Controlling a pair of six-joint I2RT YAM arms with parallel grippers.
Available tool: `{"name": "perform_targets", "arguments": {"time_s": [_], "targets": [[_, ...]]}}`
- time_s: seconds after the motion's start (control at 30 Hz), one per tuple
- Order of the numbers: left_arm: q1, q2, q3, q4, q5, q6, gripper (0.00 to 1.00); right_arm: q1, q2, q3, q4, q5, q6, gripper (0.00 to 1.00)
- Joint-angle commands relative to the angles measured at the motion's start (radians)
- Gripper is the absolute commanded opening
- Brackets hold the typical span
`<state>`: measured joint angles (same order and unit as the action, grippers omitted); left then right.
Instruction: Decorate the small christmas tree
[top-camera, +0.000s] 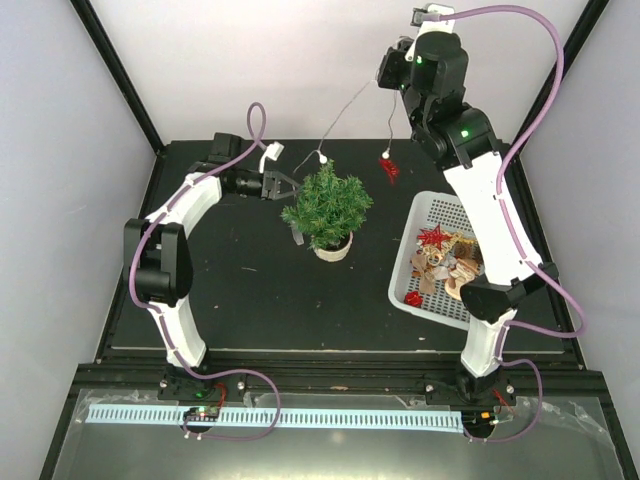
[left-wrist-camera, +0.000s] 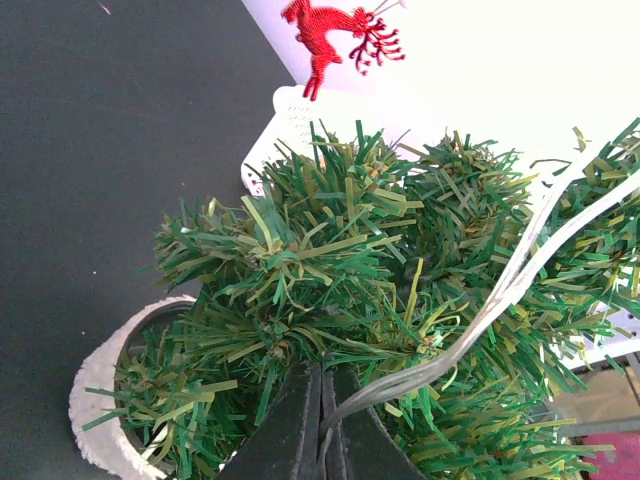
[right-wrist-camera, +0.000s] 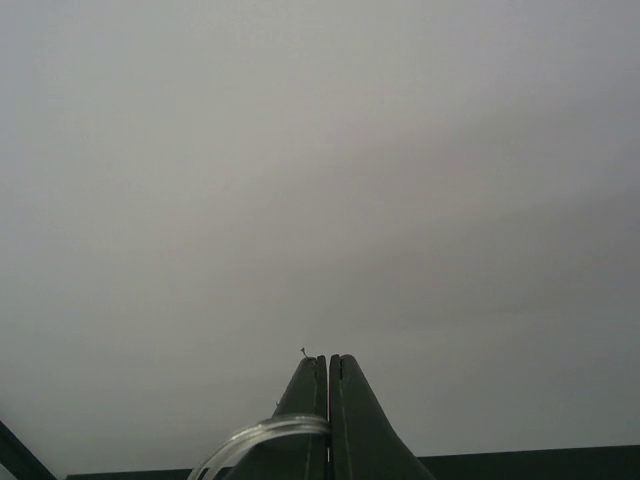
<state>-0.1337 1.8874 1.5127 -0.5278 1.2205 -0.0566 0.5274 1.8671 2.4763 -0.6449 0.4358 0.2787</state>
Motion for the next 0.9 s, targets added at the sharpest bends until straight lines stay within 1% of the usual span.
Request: {"name": "perform_targets", "arguments": {"time_s": [0.0,0.2,0.37,0.57,0.7,0.77,0.87], "targets": [[0.016,-0.004,-0.003,0.044,0.040,-0.031,0.02,-0.020,0.001,0.025,0.054,-0.043,0.045,0.01],[0.017,-0.002,-0.009,0.063,0.043,-0.050,0.02,-0.025,0.021,0.029,0.076,-0.082,0.075,0.01],[0.014,0.001,-0.010,0.064,0.047,-0.055,0.02,-0.038,0.041,0.012,0.032,-0.039,0.070,0.01],[0.002,0.002,-0.009,0.065,0.048,-0.058,0.02,-0.088,-0.019,-0.136,0.008,-0.009,0.106,0.01],[-0.009,0.007,-0.005,0.055,0.048,-0.051,0.02,-0.117,-0.044,-0.168,-0.026,0.003,0.114,0.01],[-0.011,0.006,-0.001,0.046,0.047,-0.041,0.04,-0.118,-0.074,-0.200,-0.024,0.015,0.103,0.01],[-0.011,0.003,0.001,0.030,0.042,-0.024,0.10,-0.118,-0.159,-0.289,0.021,0.032,0.084,0.01]]}}
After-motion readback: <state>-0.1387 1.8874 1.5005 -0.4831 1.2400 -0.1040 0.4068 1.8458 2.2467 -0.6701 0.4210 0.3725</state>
